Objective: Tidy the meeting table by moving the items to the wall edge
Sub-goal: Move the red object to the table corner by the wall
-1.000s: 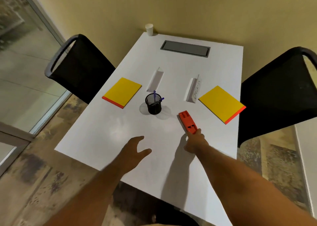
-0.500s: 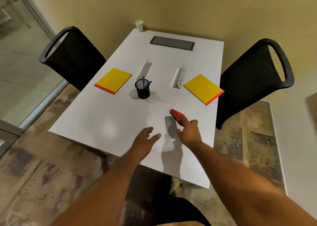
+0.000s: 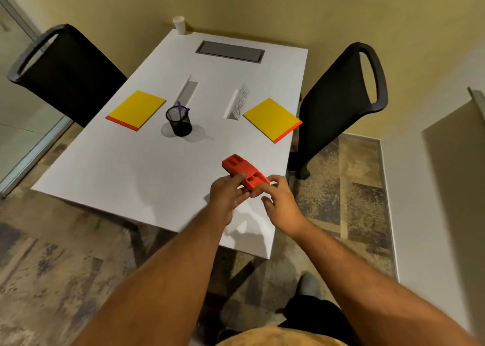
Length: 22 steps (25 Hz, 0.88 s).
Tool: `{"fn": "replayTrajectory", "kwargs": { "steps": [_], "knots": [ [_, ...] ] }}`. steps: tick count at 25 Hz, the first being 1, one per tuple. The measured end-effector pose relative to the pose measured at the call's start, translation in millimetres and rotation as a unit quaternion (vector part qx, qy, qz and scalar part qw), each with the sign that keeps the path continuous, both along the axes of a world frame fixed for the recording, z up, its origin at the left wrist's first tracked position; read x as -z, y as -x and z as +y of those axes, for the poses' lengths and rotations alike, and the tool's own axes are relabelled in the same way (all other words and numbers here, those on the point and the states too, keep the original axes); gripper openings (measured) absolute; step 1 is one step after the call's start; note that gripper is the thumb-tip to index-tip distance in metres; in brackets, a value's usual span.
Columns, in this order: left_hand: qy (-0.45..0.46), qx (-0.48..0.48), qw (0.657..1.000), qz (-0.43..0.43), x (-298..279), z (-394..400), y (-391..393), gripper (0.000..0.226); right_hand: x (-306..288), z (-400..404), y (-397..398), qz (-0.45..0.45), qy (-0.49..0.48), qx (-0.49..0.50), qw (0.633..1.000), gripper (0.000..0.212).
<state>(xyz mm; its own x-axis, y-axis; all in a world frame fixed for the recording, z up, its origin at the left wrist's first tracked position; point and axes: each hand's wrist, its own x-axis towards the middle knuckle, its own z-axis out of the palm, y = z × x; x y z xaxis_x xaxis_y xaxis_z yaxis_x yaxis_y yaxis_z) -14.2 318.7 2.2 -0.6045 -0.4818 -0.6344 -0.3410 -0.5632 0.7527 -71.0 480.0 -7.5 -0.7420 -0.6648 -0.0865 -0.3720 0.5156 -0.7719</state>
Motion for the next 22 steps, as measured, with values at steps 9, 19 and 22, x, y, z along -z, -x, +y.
{"fn": "replayTrajectory", "kwargs": {
  "steps": [9,19,22],
  "knots": [
    [0.088,-0.027,0.99,0.108,-23.0,139.6,176.3,0.036,-37.8,131.5,200.6,-0.215,0.22,0.09,0.947,0.022],
    [0.103,-0.066,0.973,0.195,-73.8,173.3,355.7,0.043,-99.8,157.9,386.3,-0.113,0.234,0.083,0.962,0.013],
    [0.086,-0.085,0.975,0.185,-63.3,168.1,417.1,0.044,-90.9,148.5,449.1,-0.012,0.175,0.09,0.98,0.014]
  ]
}}
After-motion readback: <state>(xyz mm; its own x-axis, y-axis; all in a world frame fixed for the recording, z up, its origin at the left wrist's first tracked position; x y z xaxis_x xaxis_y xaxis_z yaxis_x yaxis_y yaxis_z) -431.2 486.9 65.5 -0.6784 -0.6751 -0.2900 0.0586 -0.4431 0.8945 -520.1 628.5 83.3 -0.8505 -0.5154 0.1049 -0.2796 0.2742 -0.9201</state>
